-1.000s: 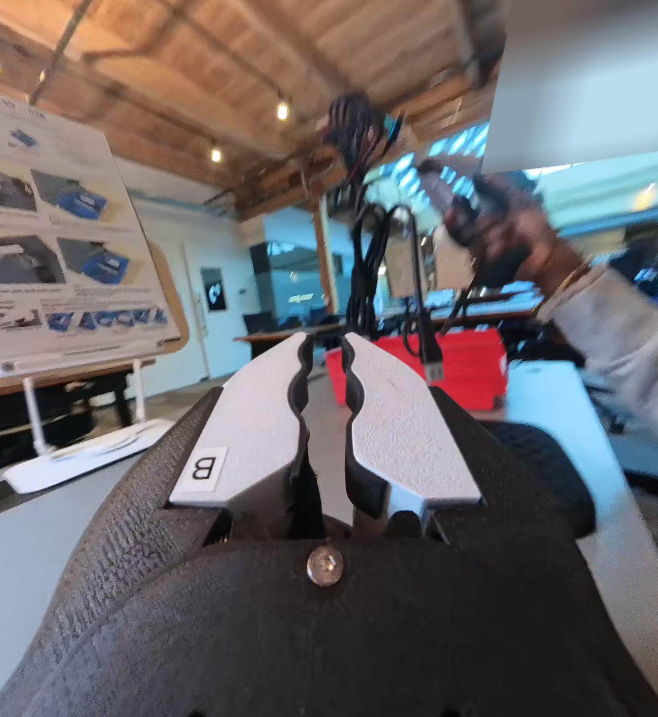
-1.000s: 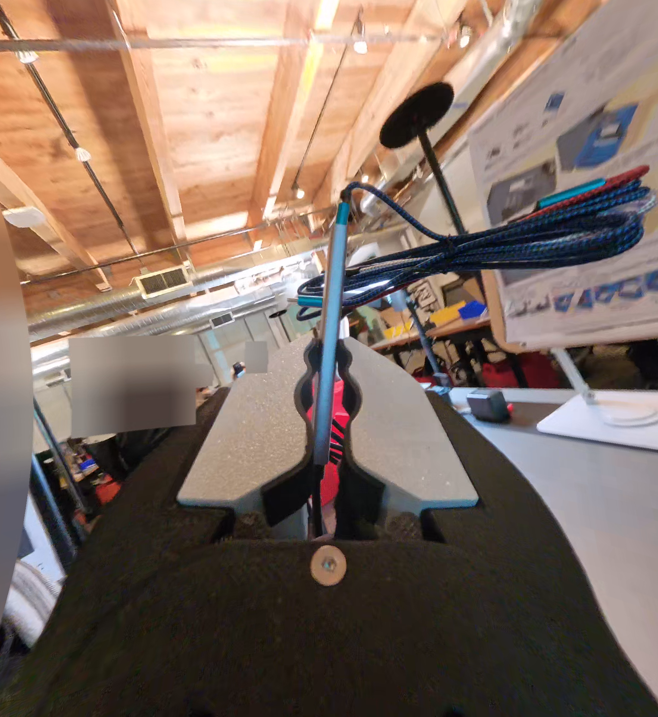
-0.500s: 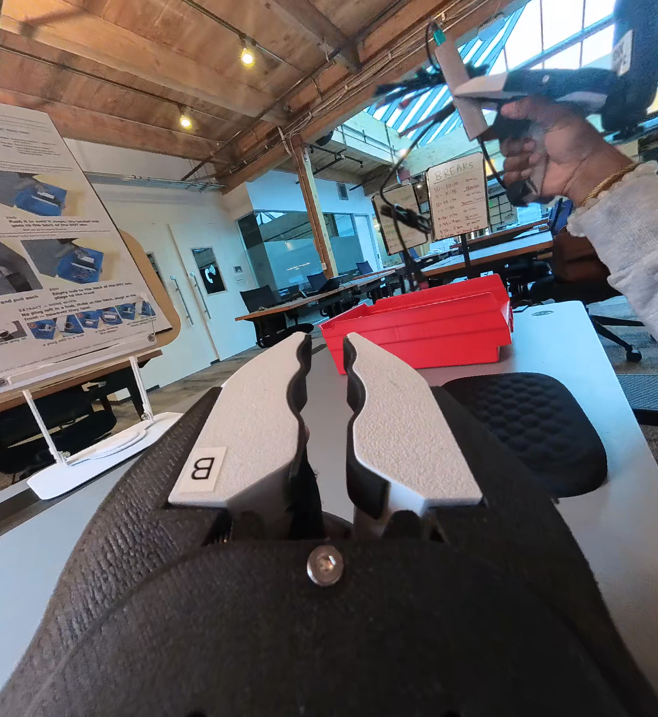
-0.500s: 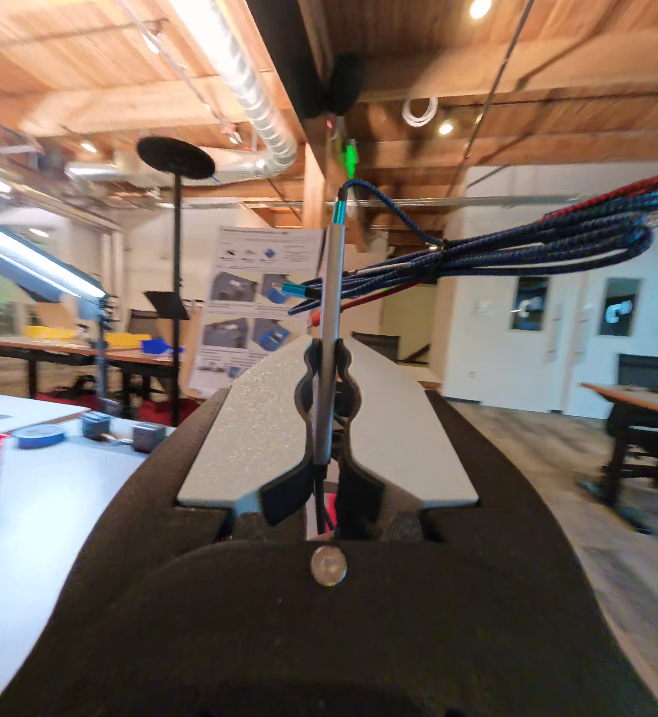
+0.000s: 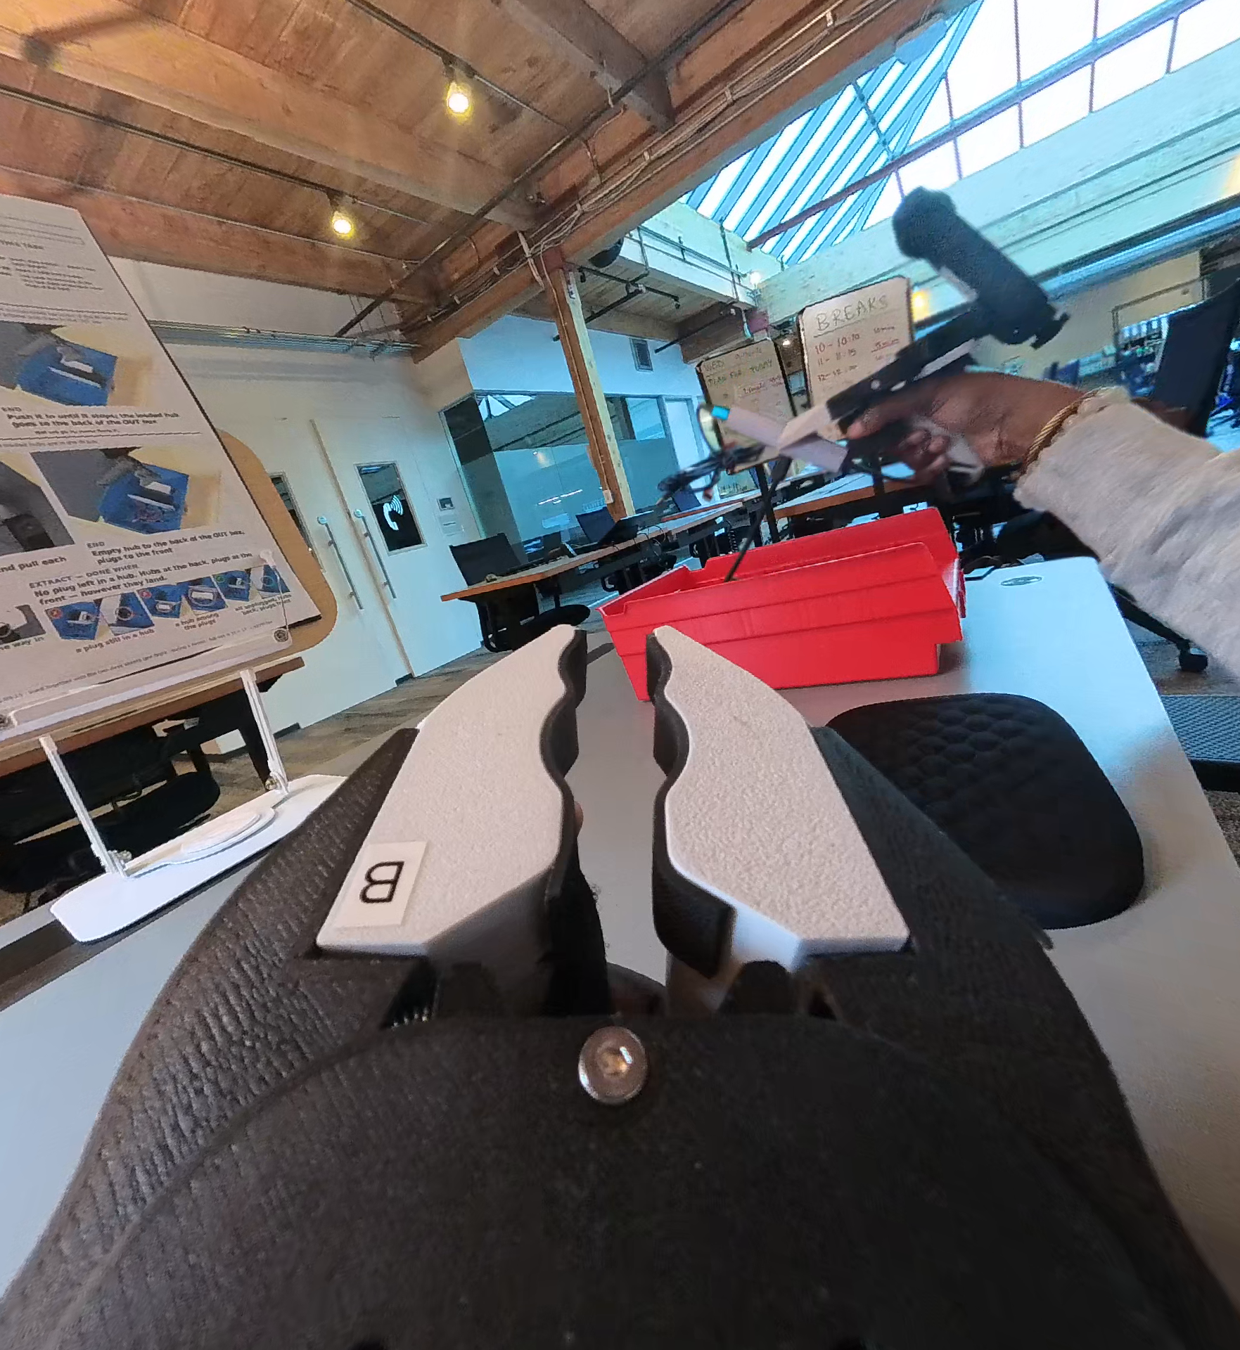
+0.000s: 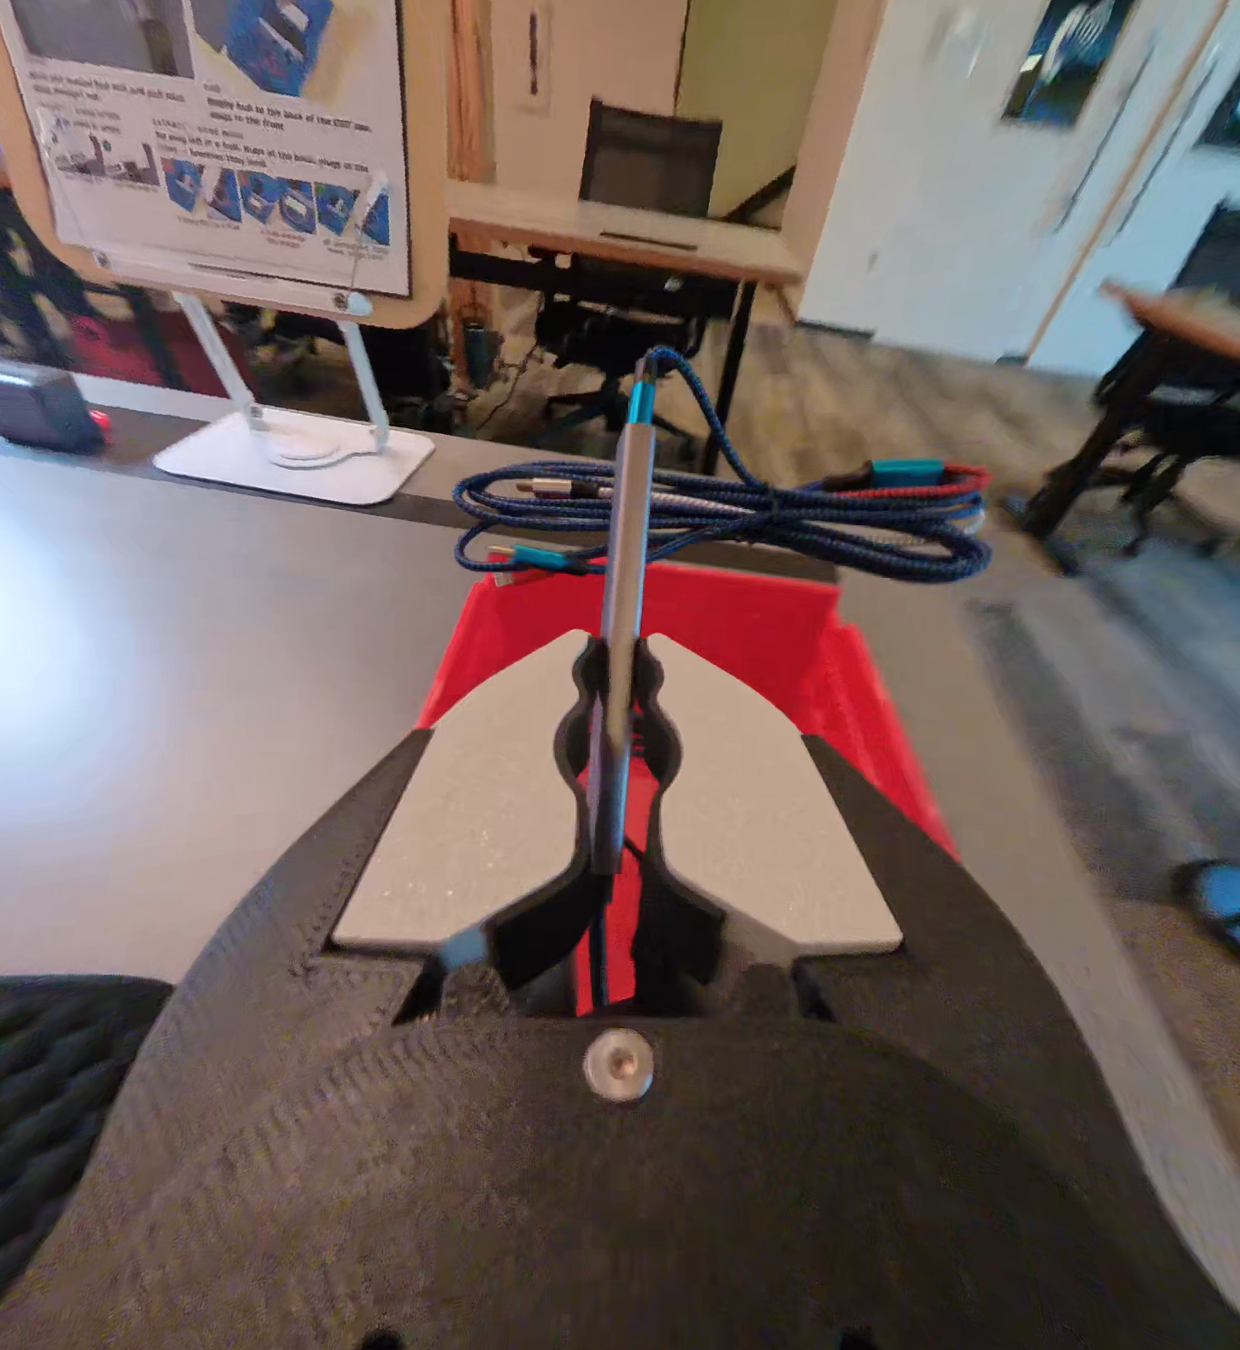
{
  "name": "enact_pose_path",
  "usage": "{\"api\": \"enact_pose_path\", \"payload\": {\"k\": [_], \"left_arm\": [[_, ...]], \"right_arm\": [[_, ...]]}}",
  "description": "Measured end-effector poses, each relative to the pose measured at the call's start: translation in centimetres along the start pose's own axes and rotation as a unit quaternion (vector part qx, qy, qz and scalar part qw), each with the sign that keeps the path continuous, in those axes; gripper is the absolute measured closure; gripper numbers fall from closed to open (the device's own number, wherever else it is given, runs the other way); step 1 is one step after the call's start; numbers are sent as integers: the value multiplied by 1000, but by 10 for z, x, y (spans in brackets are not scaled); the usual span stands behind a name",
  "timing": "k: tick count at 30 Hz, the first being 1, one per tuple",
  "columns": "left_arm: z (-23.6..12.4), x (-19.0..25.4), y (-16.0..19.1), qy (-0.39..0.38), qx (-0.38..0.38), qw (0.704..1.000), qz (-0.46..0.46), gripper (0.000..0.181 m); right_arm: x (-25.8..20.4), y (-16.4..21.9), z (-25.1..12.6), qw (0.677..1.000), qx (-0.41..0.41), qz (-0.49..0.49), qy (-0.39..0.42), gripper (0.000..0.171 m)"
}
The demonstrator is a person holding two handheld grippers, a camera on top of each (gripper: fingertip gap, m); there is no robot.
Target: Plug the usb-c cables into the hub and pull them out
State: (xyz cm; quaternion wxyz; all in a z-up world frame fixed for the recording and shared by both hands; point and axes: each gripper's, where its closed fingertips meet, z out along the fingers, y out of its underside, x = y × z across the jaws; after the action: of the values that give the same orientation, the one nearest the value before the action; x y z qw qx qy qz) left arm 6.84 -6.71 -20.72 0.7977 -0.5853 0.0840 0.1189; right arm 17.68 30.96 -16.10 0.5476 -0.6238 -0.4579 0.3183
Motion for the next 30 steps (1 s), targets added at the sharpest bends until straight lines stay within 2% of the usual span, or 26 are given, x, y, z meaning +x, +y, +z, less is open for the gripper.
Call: {"api": "enact_pose_path", "payload": {"k": [6, 10, 12, 13, 16, 18, 20, 24, 30], "left_arm": [[0, 0, 0, 1, 0, 1000, -1, 165], [0, 0, 1, 1, 0, 1000, -2, 165], [-1, -1, 0, 1, 0, 1000, -2, 165], [-1, -1, 0, 1, 0, 1000, -3, 165], [-1, -1, 0, 0, 1, 1000, -4, 165], [0, -1, 1, 1, 0, 1000, -4, 165], [0, -1, 1, 1, 0, 1000, -3, 165], [0, -1, 1, 1, 0, 1000, -3, 165], [0, -1, 1, 1, -1, 1000, -4, 165]], "right_arm": [[-14, 20, 32, 986, -3, 142, -92, 161], [-20, 5, 34, 941, 89, 271, -185, 162], [-11, 11, 36, 922, 95, 324, -192, 162], [-5, 21, 39, 925, 77, 328, -177, 162], [8, 62, 43, 961, -39, 256, -99, 161], [6, 83, 40, 970, -115, 199, -78, 158], [6, 88, 40, 974, -141, 169, -62, 156], [7, 77, 51, 979, -86, 175, -62, 157], [-12, 58, 59, 988, 4, 111, -104, 158]]}}
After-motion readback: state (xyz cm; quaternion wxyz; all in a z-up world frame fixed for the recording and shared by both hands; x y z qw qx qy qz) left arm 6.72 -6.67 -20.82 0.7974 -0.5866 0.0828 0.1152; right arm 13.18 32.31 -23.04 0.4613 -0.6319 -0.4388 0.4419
